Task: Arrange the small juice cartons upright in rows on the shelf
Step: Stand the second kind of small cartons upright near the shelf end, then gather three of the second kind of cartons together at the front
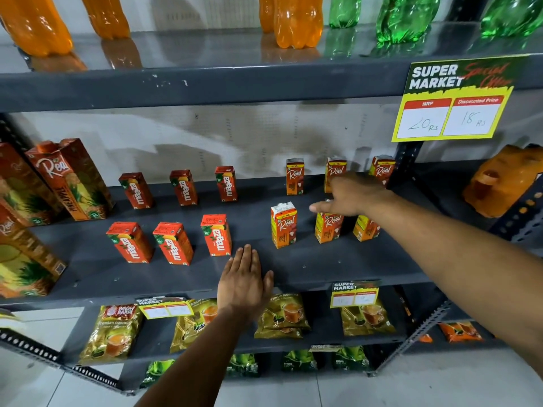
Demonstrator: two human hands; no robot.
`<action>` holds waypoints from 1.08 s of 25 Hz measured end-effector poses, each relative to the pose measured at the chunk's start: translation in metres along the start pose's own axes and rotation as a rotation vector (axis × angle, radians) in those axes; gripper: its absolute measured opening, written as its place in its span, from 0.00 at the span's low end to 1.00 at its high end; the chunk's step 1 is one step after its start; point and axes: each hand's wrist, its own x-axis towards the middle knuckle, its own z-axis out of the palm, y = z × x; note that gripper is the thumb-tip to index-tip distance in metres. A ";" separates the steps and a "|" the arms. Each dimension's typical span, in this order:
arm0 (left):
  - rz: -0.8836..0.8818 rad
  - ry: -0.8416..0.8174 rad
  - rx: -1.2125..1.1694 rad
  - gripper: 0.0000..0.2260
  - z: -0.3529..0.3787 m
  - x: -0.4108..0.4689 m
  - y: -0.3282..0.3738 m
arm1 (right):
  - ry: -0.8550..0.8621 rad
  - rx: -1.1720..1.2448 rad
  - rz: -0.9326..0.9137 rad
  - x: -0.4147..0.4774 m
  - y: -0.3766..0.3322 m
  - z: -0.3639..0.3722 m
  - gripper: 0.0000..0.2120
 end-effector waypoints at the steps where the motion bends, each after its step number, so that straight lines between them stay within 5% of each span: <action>1: -0.002 -0.002 -0.028 0.35 -0.001 0.000 0.000 | 0.064 0.058 -0.012 -0.004 0.009 -0.004 0.34; 6: -0.150 0.044 -0.476 0.38 -0.016 0.019 0.008 | 0.356 0.911 0.053 -0.035 0.094 0.019 0.32; 8: -0.223 -0.021 -0.774 0.45 -0.029 0.035 0.021 | 0.251 1.071 0.147 -0.047 0.121 0.051 0.40; 10: -0.232 -0.098 -0.954 0.47 -0.033 0.055 0.026 | 0.095 1.081 0.211 -0.053 0.134 0.077 0.45; 13: -0.197 -0.101 -0.955 0.38 -0.031 0.077 0.028 | 0.000 1.181 0.200 -0.050 0.138 0.096 0.44; 18: -0.200 -0.092 -0.874 0.23 -0.030 0.092 0.041 | -0.031 1.026 0.122 -0.027 0.124 0.112 0.26; 27: -0.091 -0.142 -0.939 0.25 -0.013 0.114 0.070 | -0.145 0.919 0.021 0.014 0.101 0.122 0.25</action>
